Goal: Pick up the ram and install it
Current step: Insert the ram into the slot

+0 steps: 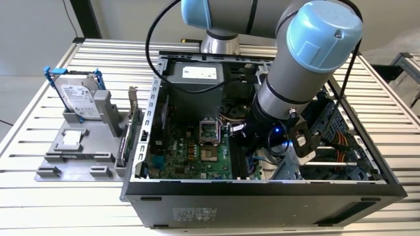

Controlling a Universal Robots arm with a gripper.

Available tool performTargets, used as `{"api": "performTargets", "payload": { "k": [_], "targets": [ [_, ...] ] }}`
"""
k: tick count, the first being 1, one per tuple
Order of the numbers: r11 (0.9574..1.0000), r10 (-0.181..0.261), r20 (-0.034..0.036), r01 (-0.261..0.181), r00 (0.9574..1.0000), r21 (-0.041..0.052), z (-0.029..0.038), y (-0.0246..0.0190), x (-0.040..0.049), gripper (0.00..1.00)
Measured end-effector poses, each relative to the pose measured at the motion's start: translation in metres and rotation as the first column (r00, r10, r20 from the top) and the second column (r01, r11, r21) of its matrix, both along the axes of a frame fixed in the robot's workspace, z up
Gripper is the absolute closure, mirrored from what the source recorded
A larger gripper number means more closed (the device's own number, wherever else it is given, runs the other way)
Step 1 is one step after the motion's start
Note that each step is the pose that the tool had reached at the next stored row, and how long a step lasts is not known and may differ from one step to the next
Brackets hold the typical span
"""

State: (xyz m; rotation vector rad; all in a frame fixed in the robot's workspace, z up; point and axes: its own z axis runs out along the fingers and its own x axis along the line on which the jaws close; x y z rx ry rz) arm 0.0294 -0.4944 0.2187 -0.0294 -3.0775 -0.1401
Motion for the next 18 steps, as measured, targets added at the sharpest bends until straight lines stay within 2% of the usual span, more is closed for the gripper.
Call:
{"api": "performTargets", "payload": {
  "k": [4,11,16,18],
  "targets": [
    [0.9998,0.000,0.0000,0.000,1.0000,0.0183,-0.0002,-0.0001,-0.0001,1.00],
    [0.9998,0.000,0.0001,0.000,1.0000,0.0202,-0.0004,-0.0006,-0.0001,1.00],
    [0.9998,0.000,0.0001,0.000,1.0000,0.0209,-0.0006,-0.0029,-0.0001,1.00],
    [0.9997,0.000,-0.0001,0.000,1.0000,0.0243,-0.0005,-0.0035,-0.0001,1.00]
  ]
}}
